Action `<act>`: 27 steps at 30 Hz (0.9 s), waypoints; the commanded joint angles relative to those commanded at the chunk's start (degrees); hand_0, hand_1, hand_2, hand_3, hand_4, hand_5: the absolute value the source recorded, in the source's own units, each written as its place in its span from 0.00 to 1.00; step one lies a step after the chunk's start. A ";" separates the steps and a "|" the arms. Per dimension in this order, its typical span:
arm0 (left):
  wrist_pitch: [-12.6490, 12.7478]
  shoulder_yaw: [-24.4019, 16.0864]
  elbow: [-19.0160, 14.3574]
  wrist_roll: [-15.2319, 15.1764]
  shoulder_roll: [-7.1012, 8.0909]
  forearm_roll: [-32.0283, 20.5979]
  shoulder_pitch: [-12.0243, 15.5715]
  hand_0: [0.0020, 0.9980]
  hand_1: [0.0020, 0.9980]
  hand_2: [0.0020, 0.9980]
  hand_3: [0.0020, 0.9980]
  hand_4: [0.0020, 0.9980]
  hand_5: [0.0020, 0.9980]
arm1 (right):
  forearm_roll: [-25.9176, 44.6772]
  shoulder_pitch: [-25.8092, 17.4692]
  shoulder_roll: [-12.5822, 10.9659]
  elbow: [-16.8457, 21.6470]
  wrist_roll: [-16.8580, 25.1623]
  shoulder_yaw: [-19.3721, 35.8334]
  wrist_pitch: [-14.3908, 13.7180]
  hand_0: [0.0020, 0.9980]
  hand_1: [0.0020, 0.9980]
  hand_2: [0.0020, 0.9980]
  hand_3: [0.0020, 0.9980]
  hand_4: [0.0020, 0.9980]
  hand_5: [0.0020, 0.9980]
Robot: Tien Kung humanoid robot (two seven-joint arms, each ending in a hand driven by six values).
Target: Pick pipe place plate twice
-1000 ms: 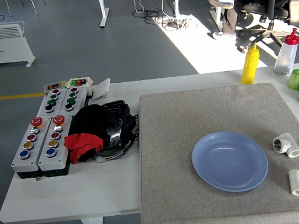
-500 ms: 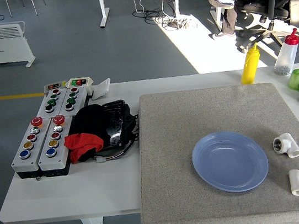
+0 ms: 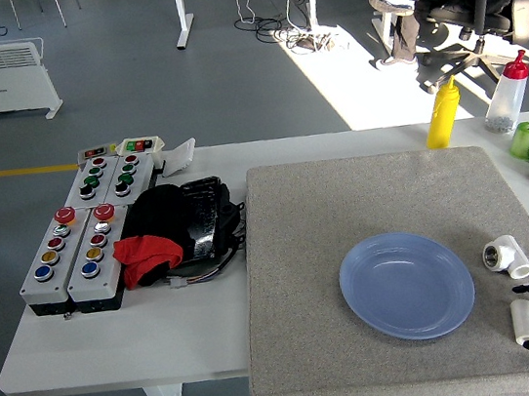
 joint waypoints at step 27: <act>0.08 0.61 0.19 0.00 0.14 -0.80 -0.59 0.65 0.61 0.61 0.60 0.30 1.00 | -5.40 2.15 1.31 -3.73 1.74 -2.91 -1.83 0.82 0.77 0.86 0.81 0.76 0.17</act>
